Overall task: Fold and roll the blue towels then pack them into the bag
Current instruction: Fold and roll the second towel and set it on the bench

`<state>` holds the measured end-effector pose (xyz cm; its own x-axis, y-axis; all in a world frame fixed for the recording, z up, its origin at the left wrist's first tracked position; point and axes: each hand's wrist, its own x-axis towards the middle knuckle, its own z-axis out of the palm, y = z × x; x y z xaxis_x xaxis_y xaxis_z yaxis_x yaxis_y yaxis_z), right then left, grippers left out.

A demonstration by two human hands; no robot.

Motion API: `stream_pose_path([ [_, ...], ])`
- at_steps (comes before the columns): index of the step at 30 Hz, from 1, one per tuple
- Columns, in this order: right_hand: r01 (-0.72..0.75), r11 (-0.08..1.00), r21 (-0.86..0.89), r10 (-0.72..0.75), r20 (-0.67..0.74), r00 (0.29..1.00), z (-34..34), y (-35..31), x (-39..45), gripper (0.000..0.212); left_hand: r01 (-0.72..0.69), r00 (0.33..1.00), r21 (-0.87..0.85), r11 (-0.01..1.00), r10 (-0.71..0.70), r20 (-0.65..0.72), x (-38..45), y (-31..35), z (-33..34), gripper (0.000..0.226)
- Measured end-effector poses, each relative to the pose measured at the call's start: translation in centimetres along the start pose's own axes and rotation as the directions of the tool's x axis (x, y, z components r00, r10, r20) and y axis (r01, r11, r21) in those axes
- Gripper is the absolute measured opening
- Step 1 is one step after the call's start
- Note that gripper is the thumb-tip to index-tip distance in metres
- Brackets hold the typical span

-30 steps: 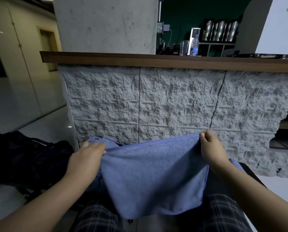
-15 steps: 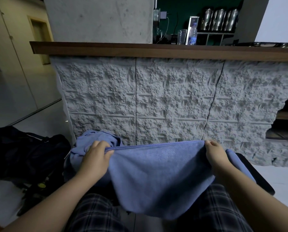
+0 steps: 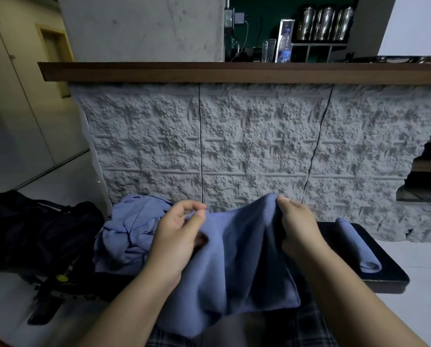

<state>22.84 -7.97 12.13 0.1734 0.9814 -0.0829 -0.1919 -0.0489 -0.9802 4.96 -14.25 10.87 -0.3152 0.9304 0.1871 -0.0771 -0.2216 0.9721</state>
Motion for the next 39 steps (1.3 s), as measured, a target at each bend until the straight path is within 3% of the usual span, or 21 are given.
stream_pose_path([
  [3,0.128,0.991,-0.050,-0.118,0.167,0.979,0.8,0.6,-2.0,0.030,-0.092,0.987,0.167,0.982,0.068,0.148,-1.8,0.9,0.7,0.014],
  [7,0.313,0.928,-0.200,-0.250,0.286,0.925,0.3,0.7,-3.5,0.027,-0.120,0.939,0.208,0.971,0.043,0.342,-2.9,1.1,0.9,0.026],
  [14,0.303,0.928,-0.219,-0.190,0.420,0.887,0.4,0.5,-5.3,0.024,-0.269,0.948,0.375,0.887,0.176,0.265,-3.0,1.7,1.0,0.020],
  [19,0.319,0.929,-0.186,-0.187,0.508,0.841,0.6,0.4,-6.1,0.023,-0.478,0.876,0.590,0.651,0.400,0.268,-2.4,1.4,0.6,0.009],
  [20,0.323,0.928,-0.184,-0.185,0.526,0.830,0.5,0.4,-6.1,0.023,-0.488,0.869,0.593,0.640,0.419,0.263,-2.3,1.5,0.5,0.001],
  [23,0.368,0.906,-0.210,-0.188,0.580,0.793,0.4,0.2,-6.3,0.023,-0.498,0.859,0.624,0.602,0.441,0.260,-2.2,1.5,0.6,0.010],
  [25,0.395,0.889,-0.233,-0.188,0.599,0.778,0.3,0.3,-6.2,0.023,-0.478,0.868,0.638,0.603,0.435,0.240,-2.4,1.5,0.6,0.017],
  [32,0.399,0.895,-0.199,-0.183,0.651,0.736,0.0,0.4,-6.0,0.020,-0.331,0.942,0.565,0.755,0.295,0.158,-2.4,1.1,0.6,0.022],
  [34,0.443,0.875,-0.196,-0.229,0.638,0.735,-0.1,0.6,-5.9,0.010,-0.379,0.925,0.583,0.718,0.314,0.214,-2.4,1.2,0.5,0.023],
  [37,0.419,0.897,-0.144,-0.262,0.590,0.764,-0.4,0.7,-5.6,0.010,-0.548,0.836,0.584,0.599,0.396,0.379,-2.3,1.7,0.4,0.011],
  [39,0.367,0.926,-0.092,-0.249,0.583,0.773,-0.5,0.7,-5.5,0.012,-0.553,0.828,0.538,0.636,0.354,0.434,-2.3,2.1,0.1,0.008],
])
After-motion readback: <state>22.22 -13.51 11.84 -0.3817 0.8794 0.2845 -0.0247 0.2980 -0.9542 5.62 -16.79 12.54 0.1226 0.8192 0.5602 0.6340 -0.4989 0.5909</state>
